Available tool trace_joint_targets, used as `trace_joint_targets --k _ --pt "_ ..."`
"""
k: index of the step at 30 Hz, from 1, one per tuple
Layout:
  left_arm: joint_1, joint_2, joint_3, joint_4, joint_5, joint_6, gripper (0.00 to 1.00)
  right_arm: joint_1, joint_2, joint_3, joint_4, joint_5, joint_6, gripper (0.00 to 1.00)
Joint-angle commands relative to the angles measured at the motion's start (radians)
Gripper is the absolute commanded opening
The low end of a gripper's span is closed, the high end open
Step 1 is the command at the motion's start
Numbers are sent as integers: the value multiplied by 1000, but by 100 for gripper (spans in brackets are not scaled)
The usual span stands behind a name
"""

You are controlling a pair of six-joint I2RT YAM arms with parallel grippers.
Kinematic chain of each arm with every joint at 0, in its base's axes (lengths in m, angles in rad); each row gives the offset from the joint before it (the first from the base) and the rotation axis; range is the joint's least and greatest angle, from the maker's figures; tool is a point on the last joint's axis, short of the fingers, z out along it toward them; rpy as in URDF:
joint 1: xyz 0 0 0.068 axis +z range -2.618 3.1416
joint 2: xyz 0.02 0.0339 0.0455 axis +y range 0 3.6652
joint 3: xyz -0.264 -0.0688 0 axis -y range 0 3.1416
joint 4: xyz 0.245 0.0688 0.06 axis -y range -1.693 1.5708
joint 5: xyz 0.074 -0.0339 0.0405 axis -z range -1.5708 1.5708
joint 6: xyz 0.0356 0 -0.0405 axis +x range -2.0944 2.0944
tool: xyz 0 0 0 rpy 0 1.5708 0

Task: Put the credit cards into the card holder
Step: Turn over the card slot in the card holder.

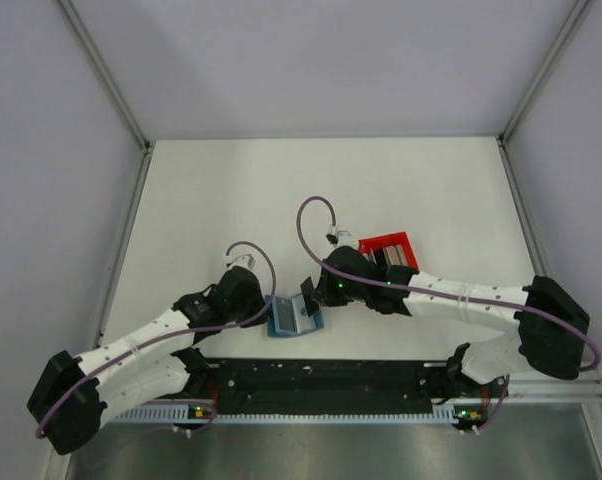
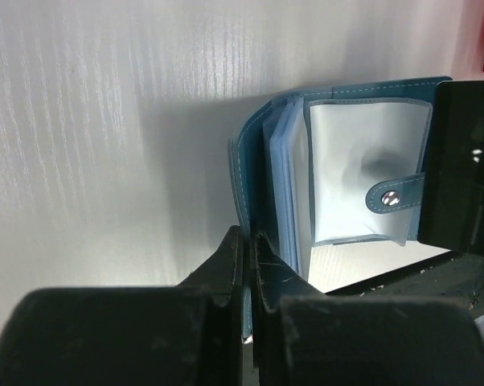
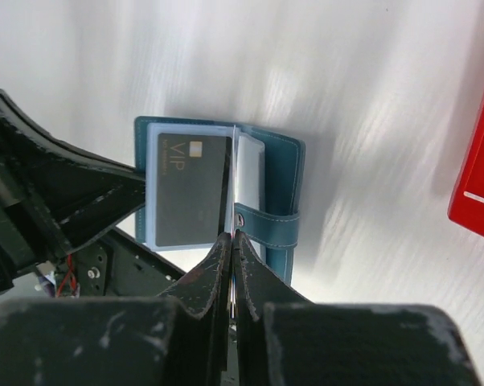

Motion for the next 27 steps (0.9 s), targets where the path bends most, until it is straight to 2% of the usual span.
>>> trace_joint_targets --k 1,8,20,27 --pt "-2 2 21 29 12 7 0 8 -55 33 27 35 -4 0" --pt "-2 -3 18 41 14 1 0 82 34 71 139 32 50 0" --pt "-4 -20 -7 58 14 -45 0 151 129 71 293 140 160 0" --pt "-2 -20 -8 63 14 -49 0 159 161 76 288 158 179 0"
